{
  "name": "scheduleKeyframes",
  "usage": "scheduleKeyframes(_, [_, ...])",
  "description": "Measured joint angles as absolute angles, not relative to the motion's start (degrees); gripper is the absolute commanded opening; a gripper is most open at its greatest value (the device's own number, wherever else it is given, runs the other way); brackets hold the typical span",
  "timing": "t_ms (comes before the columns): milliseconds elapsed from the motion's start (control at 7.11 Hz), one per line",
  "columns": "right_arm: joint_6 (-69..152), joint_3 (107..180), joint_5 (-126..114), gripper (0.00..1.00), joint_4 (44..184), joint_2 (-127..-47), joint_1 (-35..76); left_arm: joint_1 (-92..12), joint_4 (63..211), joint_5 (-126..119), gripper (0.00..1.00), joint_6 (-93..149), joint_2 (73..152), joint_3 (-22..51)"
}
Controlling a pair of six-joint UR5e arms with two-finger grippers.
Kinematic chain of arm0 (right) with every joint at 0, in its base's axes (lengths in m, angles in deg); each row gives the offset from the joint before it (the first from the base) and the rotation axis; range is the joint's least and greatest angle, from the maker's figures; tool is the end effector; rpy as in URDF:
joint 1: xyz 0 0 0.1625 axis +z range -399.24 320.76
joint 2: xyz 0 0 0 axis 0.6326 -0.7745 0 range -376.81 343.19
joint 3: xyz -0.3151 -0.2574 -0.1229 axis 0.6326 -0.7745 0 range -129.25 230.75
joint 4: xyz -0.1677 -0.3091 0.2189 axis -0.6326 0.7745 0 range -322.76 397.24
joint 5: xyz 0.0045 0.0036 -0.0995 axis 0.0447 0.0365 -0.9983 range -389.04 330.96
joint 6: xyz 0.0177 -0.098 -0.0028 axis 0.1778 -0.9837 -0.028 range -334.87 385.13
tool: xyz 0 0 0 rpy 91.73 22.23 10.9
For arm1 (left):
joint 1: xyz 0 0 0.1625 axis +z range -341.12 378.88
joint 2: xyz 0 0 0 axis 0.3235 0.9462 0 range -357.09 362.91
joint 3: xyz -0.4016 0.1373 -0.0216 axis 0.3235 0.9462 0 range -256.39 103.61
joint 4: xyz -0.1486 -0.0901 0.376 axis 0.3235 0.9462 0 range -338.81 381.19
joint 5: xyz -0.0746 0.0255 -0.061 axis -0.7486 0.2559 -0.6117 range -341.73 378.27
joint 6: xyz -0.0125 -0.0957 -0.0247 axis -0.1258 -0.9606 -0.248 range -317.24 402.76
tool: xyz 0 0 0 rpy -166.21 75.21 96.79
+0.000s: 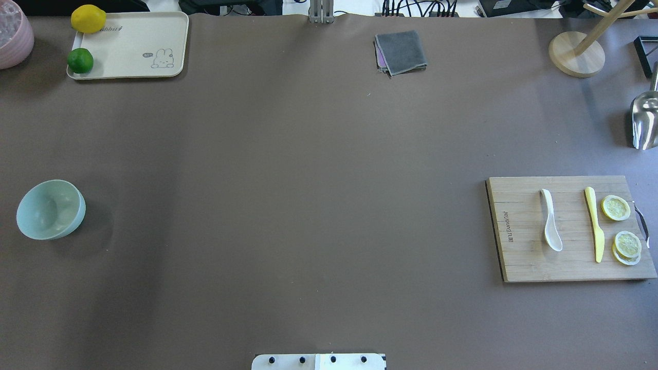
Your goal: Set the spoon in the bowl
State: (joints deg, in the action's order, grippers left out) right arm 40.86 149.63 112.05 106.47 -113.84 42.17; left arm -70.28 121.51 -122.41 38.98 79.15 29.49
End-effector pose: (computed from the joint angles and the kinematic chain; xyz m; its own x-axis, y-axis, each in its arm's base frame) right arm -0.0129 -0.4592 0.5910 0.5922 -0.1278 0.7956 -0.0235 0.9842 0.1756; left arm -0.0503 -0.4025 0.6009 0.6308 0.1112 -0.7679 0.0272 0.9859 0.1651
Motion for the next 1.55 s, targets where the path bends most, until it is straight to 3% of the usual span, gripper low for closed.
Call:
scheduleKeyframes(422, [45.34, 150.12, 112.10, 1.00, 103.66, -113.69, 39.43, -61.13, 133.96, -120.95, 0.98, 24.02, 79.11, 27.85])
scheduleKeyframes(844, [45.52, 150.15, 112.11, 1.00, 103.52, -113.67, 37.58, -47.78, 151.48, -113.87, 0.95, 8.59, 83.07, 19.34])
scheduleKeyframes(984, [45.52, 150.15, 112.12, 1.00, 103.51, -113.67, 36.73, -44.78, 154.14, -112.35, 0.86, 6.84, 84.23, 17.22])
scheduleKeyframes(1125, [45.52, 150.15, 112.12, 1.00, 103.51, -113.64, 35.89, -42.47, 155.84, -111.09, 0.65, 6.28, 84.67, 16.29])
scheduleKeyframes(1406, [45.59, 150.08, 112.12, 1.00, 103.51, -113.63, 35.16, -40.09, 156.86, -110.33, 0.41, 6.20, 84.57, 15.83])
scheduleKeyframes(1547, [45.94, 150.07, 112.12, 1.00, 103.51, -113.46, 34.92, -39.48, 156.92, -110.24, 0.22, 6.08, 84.37, 15.77])
